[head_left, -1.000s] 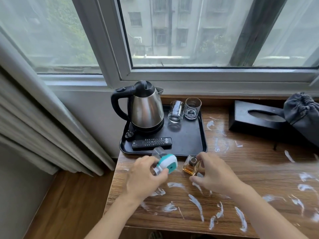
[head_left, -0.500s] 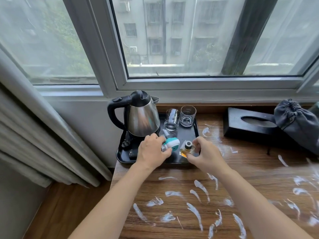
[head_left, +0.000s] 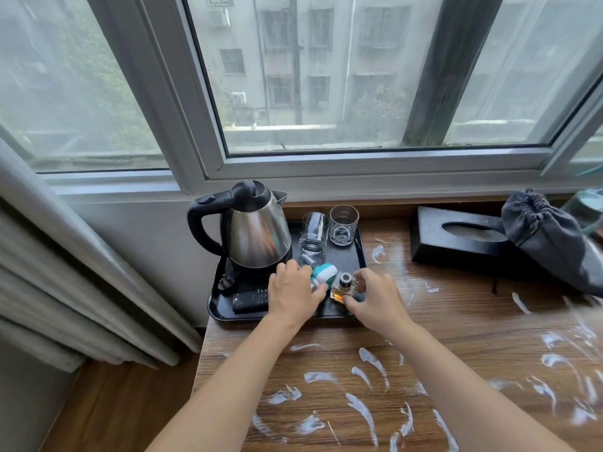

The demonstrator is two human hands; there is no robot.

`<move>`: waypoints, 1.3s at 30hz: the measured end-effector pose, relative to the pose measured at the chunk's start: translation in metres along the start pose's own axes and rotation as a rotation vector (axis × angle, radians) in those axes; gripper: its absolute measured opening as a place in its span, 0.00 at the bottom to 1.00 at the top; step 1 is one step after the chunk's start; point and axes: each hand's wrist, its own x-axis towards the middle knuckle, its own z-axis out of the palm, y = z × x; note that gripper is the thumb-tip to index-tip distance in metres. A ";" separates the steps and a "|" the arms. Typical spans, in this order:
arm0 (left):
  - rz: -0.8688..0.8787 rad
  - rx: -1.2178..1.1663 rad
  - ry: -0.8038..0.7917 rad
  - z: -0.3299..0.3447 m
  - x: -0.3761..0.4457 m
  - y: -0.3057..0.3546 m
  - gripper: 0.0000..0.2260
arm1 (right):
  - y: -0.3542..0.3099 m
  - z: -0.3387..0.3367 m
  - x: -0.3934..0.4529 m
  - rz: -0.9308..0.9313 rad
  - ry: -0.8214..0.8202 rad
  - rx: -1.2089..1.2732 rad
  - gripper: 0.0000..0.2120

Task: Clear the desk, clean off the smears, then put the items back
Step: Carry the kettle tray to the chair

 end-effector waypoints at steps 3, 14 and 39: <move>-0.003 -0.085 0.022 0.000 -0.006 -0.006 0.24 | 0.003 0.001 0.001 -0.035 0.001 -0.038 0.24; -0.450 -0.582 0.386 -0.020 -0.054 -0.136 0.18 | 0.016 -0.030 0.028 -0.007 -0.083 0.146 0.18; -0.304 -0.922 -0.008 -0.028 0.010 -0.168 0.42 | 0.006 -0.012 0.081 0.141 -0.084 0.124 0.20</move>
